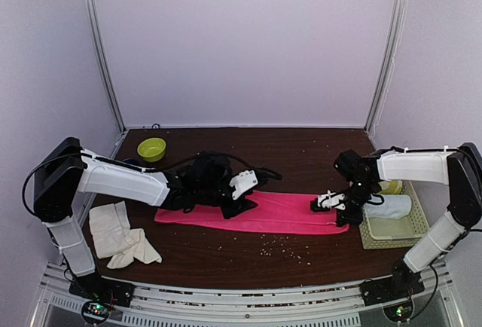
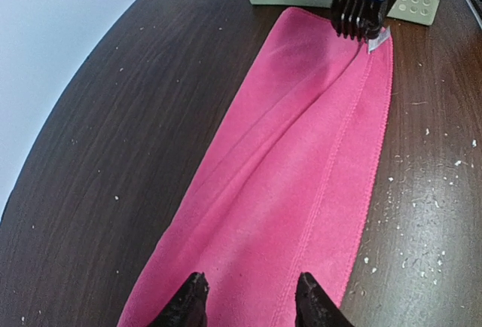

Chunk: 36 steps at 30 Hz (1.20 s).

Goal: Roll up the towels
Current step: Smooth out the towel at the center of the board.

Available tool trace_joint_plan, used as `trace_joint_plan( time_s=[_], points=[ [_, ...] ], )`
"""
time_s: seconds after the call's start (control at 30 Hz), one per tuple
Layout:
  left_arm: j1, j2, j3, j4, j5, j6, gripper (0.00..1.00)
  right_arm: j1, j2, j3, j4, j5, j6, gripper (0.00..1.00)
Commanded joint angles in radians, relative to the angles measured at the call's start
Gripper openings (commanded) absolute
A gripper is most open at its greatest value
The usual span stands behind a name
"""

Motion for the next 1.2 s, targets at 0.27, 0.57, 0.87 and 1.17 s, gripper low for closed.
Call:
trace_joint_plan(
  time_s=[0.27, 0.57, 0.87, 1.17],
  points=[
    [-0.118, 0.139, 0.051, 0.126, -0.047, 0.253, 0.37, -0.043, -0.129, 0.045, -0.032, -0.063, 0.007, 0.0],
    [-0.203, 0.251, 0.058, 0.304, -0.322, 0.326, 0.36, -0.058, -0.131, 0.049, -0.033, -0.083, 0.009, 0.0],
    [-0.207, 0.305, 0.068, 0.349, -0.395, 0.355, 0.34, -0.071, -0.136, 0.052, -0.043, -0.089, 0.006, 0.0],
    [-0.207, 0.366, 0.12, 0.328, -0.386, 0.367, 0.33, -0.086, -0.138, 0.056, -0.041, -0.097, 0.01, 0.0]
  ],
)
